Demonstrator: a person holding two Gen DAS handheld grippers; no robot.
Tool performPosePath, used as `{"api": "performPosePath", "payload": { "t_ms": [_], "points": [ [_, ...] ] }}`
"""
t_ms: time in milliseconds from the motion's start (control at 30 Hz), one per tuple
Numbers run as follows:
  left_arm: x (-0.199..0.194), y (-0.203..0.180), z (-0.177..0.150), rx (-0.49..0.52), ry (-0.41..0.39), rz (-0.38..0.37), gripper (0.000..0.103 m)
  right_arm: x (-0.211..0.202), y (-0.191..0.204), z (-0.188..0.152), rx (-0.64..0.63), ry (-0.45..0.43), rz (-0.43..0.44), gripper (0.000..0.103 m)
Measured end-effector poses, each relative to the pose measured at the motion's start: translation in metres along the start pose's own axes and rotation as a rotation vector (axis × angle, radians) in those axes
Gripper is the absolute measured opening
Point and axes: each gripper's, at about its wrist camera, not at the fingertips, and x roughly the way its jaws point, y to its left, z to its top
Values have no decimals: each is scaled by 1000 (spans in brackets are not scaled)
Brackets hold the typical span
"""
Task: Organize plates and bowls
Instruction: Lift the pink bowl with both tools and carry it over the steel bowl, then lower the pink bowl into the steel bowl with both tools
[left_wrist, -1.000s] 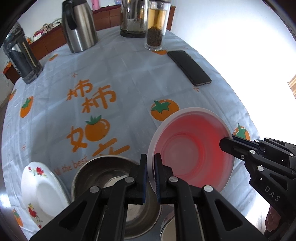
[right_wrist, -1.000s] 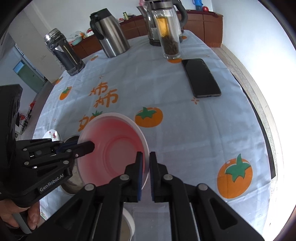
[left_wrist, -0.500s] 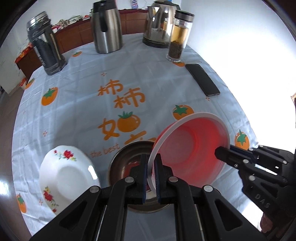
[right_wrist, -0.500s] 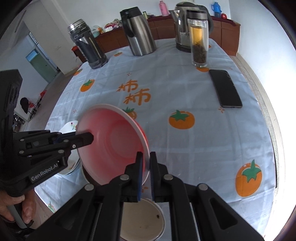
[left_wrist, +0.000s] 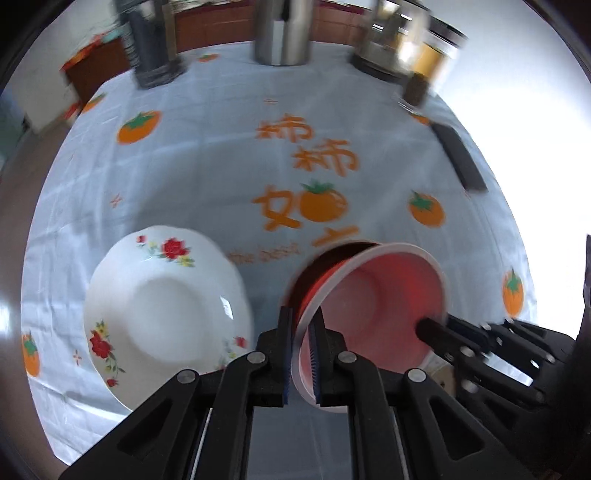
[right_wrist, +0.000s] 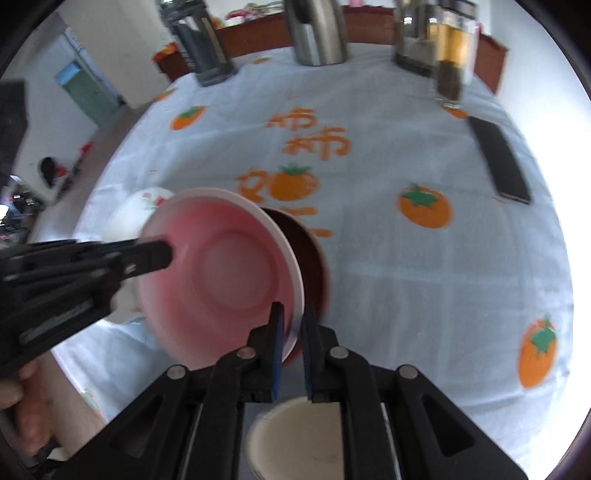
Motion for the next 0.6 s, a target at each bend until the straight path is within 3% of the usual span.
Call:
{"api": "performPosePath", "payload": {
  "t_ms": [167, 367, 600],
  "points": [
    [6, 18, -6, -10, 24, -25, 9, -1, 15, 17, -85, 4, -12, 8],
    [25, 29, -9, -38, 80, -51, 8, 14, 23, 22, -110, 35, -35, 8],
    [34, 22, -10, -4, 100, -71, 8, 22, 12, 22, -92, 63, -50, 8]
  ]
}}
